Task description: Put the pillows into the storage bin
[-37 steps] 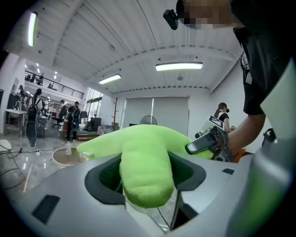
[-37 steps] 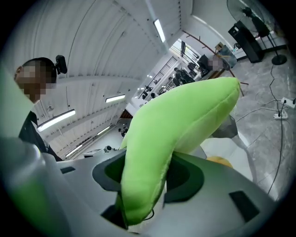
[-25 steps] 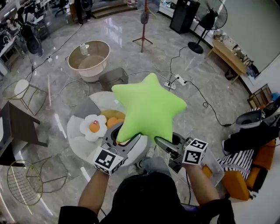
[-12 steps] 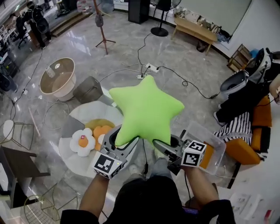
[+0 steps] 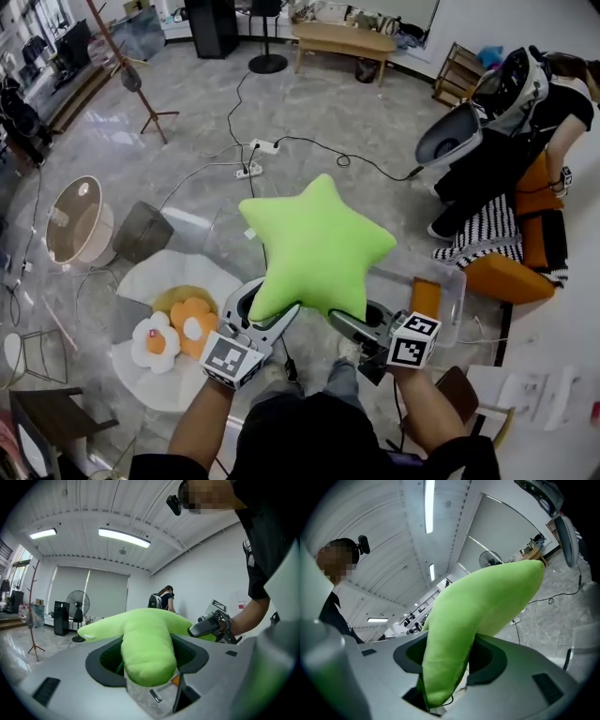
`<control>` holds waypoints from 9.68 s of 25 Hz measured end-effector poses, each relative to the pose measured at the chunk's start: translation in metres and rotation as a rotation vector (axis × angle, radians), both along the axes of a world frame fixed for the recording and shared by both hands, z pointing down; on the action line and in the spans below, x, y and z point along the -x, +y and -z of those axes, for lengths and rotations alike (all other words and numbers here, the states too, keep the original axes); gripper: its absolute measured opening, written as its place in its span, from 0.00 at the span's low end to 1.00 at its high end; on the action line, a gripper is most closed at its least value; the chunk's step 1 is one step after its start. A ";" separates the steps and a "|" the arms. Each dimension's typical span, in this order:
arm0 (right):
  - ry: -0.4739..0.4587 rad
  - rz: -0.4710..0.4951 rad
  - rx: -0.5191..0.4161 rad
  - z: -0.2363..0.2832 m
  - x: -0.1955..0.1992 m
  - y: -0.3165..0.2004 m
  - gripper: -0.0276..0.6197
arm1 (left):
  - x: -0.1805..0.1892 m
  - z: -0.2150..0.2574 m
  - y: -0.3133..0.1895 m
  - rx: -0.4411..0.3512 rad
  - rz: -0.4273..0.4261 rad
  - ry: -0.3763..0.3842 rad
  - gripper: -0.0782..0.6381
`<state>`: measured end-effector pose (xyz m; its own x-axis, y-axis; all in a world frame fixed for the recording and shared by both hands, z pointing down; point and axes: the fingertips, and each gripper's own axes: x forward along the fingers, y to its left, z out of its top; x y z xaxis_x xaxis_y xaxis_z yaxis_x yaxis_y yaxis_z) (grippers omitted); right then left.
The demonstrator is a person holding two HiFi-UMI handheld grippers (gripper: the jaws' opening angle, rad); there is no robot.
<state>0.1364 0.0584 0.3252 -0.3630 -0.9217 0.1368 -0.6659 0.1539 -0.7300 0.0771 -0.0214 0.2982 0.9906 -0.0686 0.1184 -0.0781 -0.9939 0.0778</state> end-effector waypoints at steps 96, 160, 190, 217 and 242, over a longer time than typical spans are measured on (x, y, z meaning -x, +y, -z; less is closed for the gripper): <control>-0.149 -0.565 1.047 -0.592 -0.233 0.260 0.52 | -0.232 -0.513 0.222 0.356 -0.410 -0.799 0.60; 0.628 0.105 -0.363 0.091 0.154 -0.161 0.08 | 0.219 0.064 -0.100 -0.085 0.773 0.042 0.15; 0.537 0.907 -0.383 -0.004 0.268 -0.162 0.08 | 0.339 -0.045 0.028 0.167 1.643 -0.041 0.15; 0.638 0.841 0.102 -0.361 0.389 -0.257 0.09 | 0.495 -0.343 -0.050 0.536 1.494 -0.157 0.16; 0.583 0.647 0.691 -0.669 0.348 -0.269 0.50 | 0.497 -0.487 -0.027 0.629 1.459 -0.124 0.16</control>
<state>-0.2119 -0.2110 0.9941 -0.4605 -0.2416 0.8542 -0.8763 0.2772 -0.3941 -0.4199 -0.0488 0.7852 0.1046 -0.8193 0.5637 -0.9289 0.1220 0.3496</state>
